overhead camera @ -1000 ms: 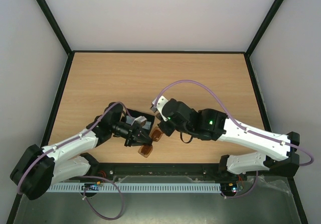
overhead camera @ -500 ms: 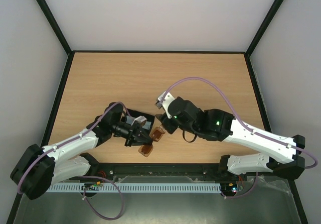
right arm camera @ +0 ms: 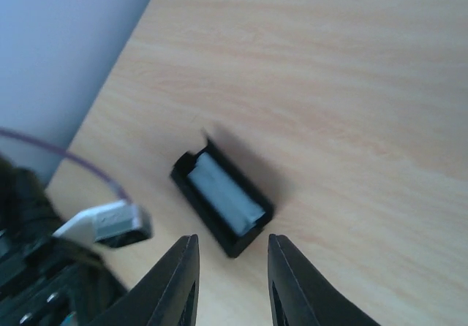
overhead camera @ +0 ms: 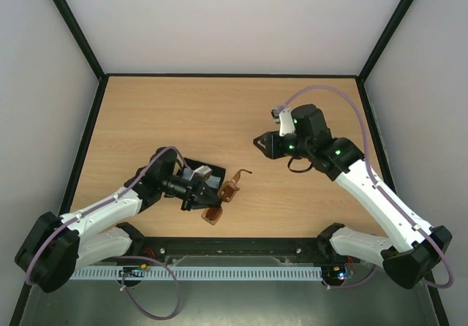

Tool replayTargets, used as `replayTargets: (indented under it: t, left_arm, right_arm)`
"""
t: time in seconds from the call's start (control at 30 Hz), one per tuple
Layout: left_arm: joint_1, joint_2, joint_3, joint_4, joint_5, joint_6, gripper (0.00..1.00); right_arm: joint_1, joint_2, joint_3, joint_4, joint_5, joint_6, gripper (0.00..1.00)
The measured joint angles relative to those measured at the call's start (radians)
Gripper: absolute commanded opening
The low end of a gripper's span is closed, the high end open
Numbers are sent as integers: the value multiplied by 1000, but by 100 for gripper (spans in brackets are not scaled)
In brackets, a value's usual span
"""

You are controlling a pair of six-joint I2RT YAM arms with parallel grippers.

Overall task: Organize the sunglasses
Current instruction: Fold the sunglasses.

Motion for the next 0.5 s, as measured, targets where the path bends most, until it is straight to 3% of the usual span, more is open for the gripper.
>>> replayTargets:
  t: [0.23,0.5]
  left_arm:
    - [24,2,38,0,-29,2,2]
    - [25,19,45,0,-42,2,2]
  right_arm:
    - [-11,-19,-124,116,-310,102,26]
    - [-11,-23,-137,181,-475,143,24]
